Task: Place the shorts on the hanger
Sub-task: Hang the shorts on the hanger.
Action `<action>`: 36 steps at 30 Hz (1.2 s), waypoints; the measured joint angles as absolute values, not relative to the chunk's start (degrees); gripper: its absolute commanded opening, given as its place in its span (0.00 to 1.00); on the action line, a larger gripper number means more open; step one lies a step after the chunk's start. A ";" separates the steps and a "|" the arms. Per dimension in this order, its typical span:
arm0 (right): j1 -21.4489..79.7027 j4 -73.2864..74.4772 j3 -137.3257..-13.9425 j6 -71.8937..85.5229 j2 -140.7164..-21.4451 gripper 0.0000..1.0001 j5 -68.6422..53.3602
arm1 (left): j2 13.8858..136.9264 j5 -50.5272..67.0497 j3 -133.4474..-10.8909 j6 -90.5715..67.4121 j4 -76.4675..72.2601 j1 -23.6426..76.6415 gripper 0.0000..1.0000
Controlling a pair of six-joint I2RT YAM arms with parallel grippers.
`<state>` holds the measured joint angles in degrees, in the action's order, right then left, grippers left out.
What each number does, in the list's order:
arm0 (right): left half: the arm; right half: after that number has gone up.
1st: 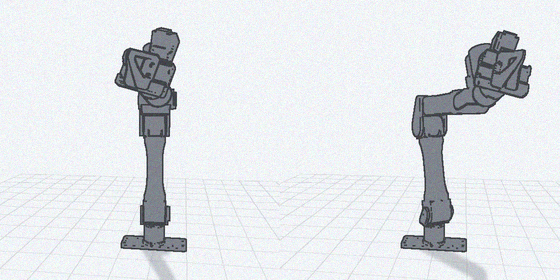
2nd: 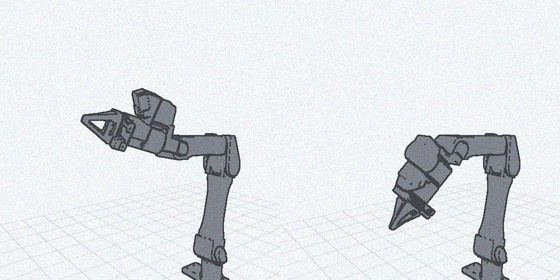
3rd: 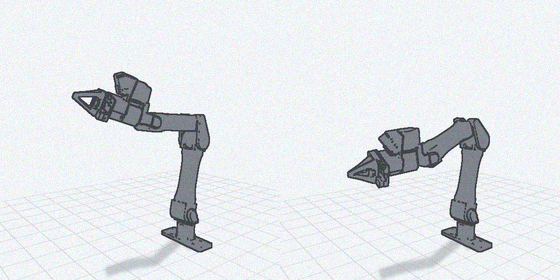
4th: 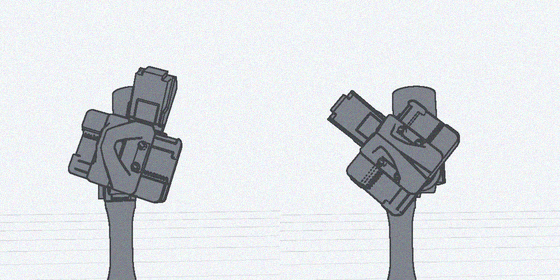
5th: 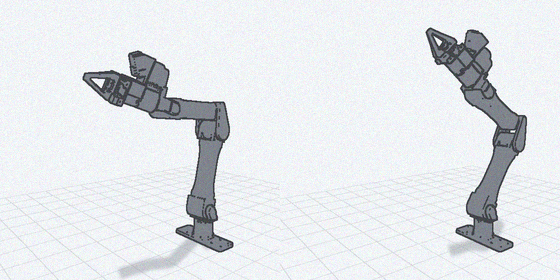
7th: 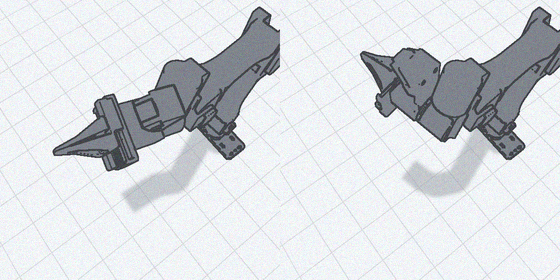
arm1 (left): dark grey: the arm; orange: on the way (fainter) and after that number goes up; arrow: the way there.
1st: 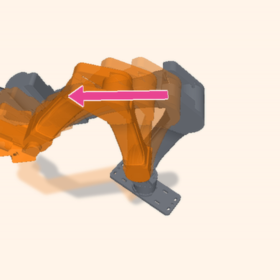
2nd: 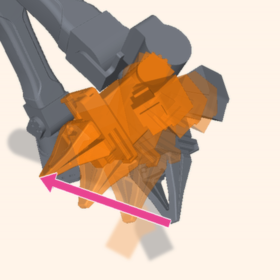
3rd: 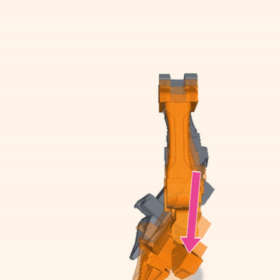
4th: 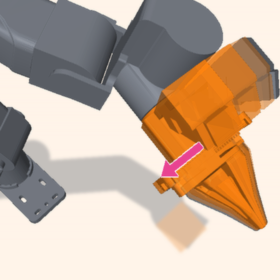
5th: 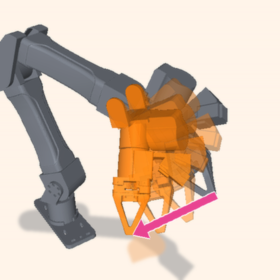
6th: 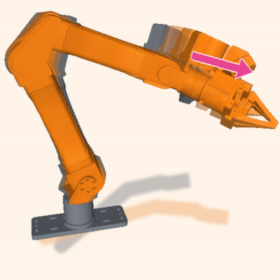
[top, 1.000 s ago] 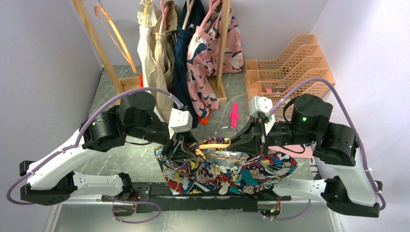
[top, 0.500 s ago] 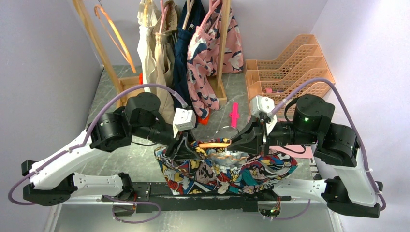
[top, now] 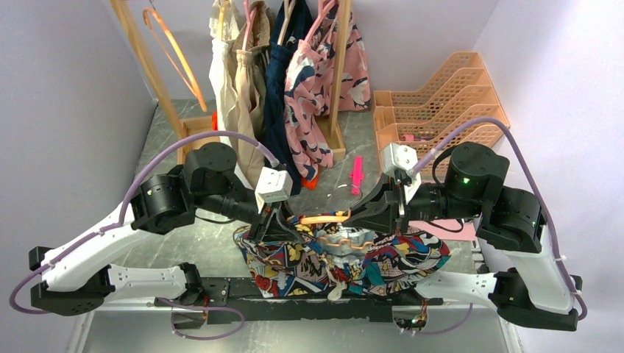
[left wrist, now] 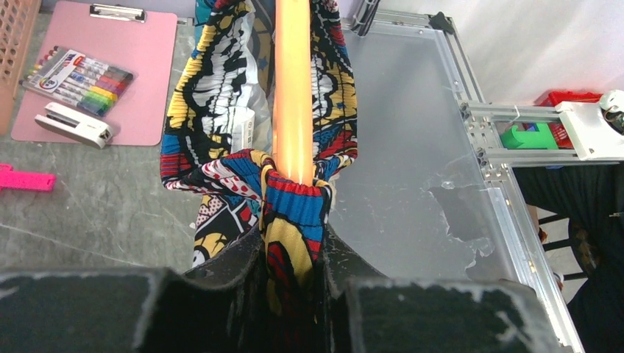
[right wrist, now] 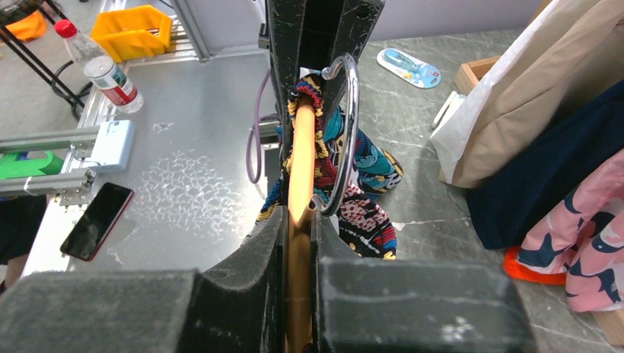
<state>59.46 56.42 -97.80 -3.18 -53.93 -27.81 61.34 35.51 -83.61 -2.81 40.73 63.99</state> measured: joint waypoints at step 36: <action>59.31 52.71 -95.44 -1.37 -54.35 0.85 -26.41 | 58.11 25.30 -81.73 -2.68 42.81 63.96 0.07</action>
